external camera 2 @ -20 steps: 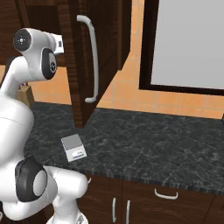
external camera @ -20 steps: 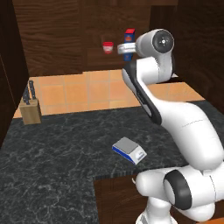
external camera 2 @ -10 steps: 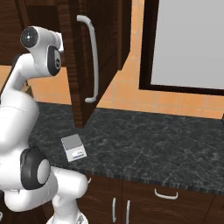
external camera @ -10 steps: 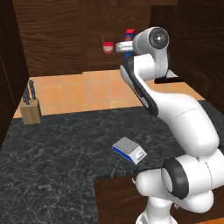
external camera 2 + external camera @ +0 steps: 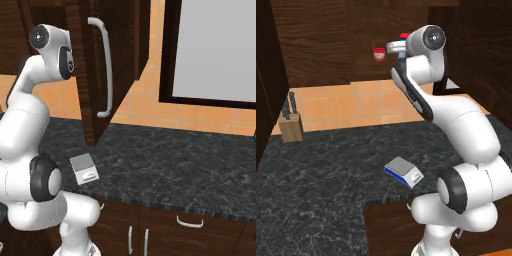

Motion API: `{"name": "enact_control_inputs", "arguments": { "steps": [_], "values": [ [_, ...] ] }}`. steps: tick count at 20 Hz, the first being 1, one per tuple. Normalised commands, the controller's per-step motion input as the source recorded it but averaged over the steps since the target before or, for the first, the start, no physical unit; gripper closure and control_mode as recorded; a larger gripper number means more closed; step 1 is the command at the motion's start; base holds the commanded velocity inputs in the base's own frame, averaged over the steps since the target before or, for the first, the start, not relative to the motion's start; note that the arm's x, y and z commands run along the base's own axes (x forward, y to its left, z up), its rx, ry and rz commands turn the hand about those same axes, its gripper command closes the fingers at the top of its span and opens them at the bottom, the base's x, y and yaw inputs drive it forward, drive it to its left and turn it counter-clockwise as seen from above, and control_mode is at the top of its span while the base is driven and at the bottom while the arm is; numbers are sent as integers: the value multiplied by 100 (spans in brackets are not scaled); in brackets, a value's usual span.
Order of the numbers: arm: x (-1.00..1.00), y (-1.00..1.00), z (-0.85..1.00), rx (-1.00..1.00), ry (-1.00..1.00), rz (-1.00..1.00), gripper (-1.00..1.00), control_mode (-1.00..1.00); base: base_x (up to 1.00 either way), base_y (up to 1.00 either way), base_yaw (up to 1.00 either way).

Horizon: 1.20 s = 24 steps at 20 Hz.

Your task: Pick the boxed food and place it on the digital scale for weighing, and close the cabinet.

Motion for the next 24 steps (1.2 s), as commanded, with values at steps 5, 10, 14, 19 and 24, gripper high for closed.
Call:
{"name": "enact_control_inputs", "arguments": {
  "steps": [5,10,14,19,24],
  "values": [
    [32,0,8,0,0,0,-100,-100,0,0,0],
    [38,0,0,0,0,0,-100,-100,0,0,0],
    [44,0,0,0,0,-1,-100,-100,0,0,0],
    [48,6,-7,0,0,0,-100,-100,0,0,0],
    [28,1,-16,0,0,0,100,-100,0,0,0]
  ]
}}
